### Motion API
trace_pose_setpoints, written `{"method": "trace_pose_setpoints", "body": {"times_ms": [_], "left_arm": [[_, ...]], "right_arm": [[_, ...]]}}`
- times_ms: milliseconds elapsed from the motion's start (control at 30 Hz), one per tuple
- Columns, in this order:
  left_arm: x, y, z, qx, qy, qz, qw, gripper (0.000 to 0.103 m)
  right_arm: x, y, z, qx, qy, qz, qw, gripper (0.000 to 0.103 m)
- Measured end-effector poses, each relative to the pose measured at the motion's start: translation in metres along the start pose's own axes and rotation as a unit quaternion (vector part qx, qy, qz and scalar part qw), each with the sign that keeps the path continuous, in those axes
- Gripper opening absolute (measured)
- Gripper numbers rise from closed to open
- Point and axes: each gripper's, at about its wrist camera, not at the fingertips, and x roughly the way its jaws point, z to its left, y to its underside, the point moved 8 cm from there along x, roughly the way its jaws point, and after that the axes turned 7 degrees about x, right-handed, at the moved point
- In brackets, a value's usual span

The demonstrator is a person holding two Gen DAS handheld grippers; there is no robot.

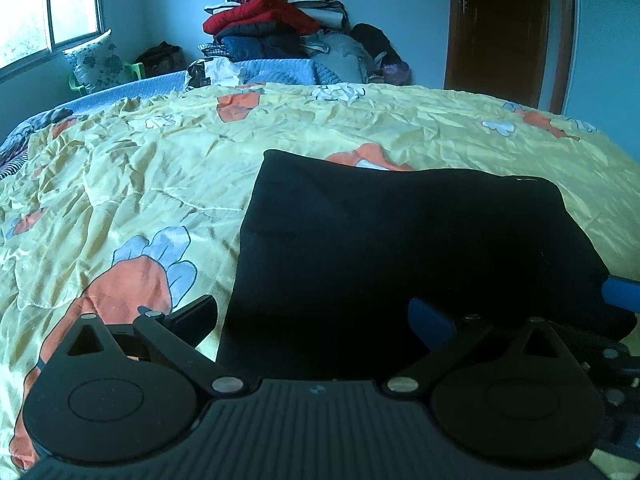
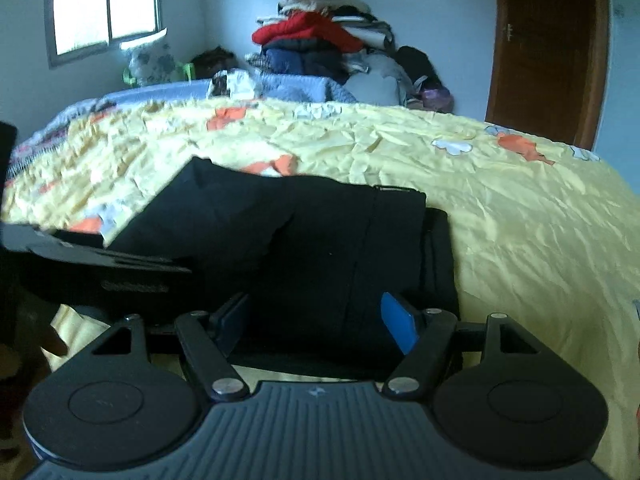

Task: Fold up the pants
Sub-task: 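Lower the folded trousers flat and open both tools, pulling them back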

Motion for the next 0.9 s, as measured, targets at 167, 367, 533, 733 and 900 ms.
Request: {"method": "trace_pose_setpoints", "body": {"times_ms": [167,367,533,733,900], "left_arm": [[-0.006,0.002,0.001,-0.005,0.002,0.004,1.0000,0.103],[-0.019,0.006,0.001,0.012,-0.010,-0.003,0.9999,0.103],[-0.032,0.012,0.001,0.008,-0.010,-0.008,0.9999,0.103],[-0.046,0.020,0.004,-0.011,-0.006,-0.009,0.9999,0.103],[-0.058,0.029,0.003,-0.006,-0.005,-0.007,0.9999,0.103]], "right_arm": [[0.010,0.006,0.003,-0.031,0.027,0.007,0.999,0.078],[-0.008,0.001,0.003,0.003,0.015,-0.009,1.000,0.079],[-0.020,0.015,0.006,0.019,0.008,0.000,1.000,0.079],[-0.030,0.031,0.008,0.049,-0.006,0.016,0.999,0.079],[-0.040,0.040,0.010,0.056,-0.012,0.017,0.998,0.084]]}}
